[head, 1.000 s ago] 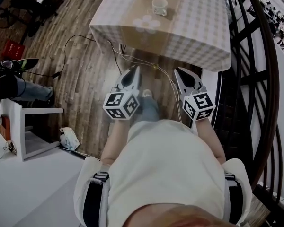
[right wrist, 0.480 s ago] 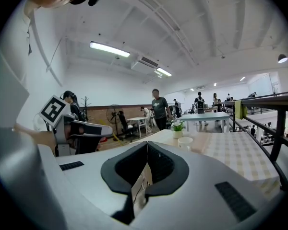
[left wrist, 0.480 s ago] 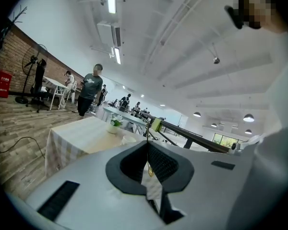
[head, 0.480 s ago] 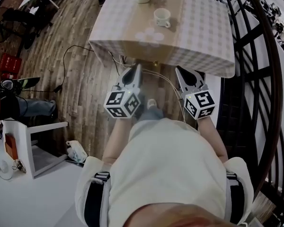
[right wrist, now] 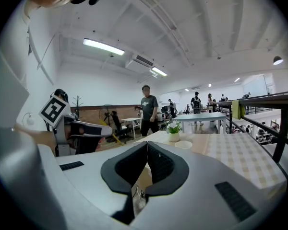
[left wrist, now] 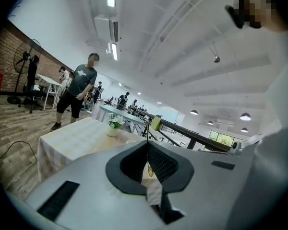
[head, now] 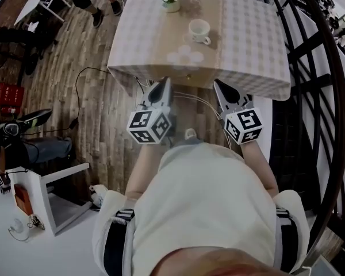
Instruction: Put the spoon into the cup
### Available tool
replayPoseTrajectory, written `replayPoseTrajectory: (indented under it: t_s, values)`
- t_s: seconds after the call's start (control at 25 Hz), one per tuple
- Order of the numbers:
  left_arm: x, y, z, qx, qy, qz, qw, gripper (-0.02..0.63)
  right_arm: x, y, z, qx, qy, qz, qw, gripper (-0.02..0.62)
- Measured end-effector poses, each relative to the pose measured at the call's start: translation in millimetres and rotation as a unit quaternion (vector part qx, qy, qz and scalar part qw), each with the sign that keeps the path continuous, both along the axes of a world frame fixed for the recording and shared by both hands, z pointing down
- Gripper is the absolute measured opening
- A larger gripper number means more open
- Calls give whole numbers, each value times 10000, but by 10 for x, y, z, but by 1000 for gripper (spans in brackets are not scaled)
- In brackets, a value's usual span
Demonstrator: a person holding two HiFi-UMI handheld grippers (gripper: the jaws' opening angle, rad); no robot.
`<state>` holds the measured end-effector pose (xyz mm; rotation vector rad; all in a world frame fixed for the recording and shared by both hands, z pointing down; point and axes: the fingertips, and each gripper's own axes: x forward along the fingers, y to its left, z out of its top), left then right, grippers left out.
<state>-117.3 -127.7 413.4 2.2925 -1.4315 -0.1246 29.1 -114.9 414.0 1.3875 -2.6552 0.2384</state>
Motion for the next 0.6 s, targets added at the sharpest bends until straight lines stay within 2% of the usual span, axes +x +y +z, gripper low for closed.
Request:
replayPoseTrajectory:
  t_s: [0.32, 0.6]
  values:
    - [3, -654, 219, -78, -3, 52, 10000, 5, -13, -612, 234, -70, 18, 26, 10000, 2]
    - [-4, -786, 128, -128, 33, 158, 9998, 5, -36, -623, 145, -130, -11, 171, 9998, 2]
